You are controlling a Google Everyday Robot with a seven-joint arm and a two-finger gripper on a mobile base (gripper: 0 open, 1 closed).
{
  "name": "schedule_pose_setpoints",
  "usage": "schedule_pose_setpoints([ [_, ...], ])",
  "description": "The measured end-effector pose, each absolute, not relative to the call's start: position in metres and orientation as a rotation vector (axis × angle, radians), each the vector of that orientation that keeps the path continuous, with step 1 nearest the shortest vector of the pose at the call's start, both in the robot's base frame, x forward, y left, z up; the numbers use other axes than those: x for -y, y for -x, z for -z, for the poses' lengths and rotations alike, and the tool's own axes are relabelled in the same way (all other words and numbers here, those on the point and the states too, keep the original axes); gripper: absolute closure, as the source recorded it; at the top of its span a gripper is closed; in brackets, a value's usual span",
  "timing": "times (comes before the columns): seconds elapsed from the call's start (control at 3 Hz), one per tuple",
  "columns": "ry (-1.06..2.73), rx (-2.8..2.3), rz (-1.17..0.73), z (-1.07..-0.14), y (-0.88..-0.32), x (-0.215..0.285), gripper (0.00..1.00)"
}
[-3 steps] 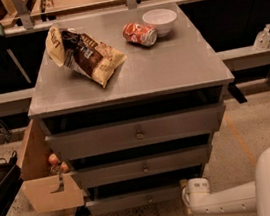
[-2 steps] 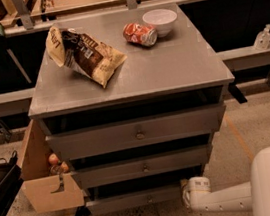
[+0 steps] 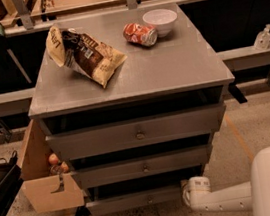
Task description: Open bottom drawer
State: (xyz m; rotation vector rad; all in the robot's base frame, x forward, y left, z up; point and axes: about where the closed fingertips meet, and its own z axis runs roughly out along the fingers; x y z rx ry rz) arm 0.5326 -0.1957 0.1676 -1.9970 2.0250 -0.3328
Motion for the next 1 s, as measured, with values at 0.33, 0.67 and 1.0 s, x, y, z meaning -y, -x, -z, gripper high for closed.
schedule_pose_setpoints([
  [0.33, 1.997, -2.025, 0.333, -0.1678, -0.5325, 0.1957, 1.00],
  [0.67, 1.997, -2.025, 0.333, -0.1677, -0.5325, 0.1957, 1.00],
  [1.0, 1.997, -2.025, 0.333, -0.1677, -0.5325, 0.1957, 1.00],
])
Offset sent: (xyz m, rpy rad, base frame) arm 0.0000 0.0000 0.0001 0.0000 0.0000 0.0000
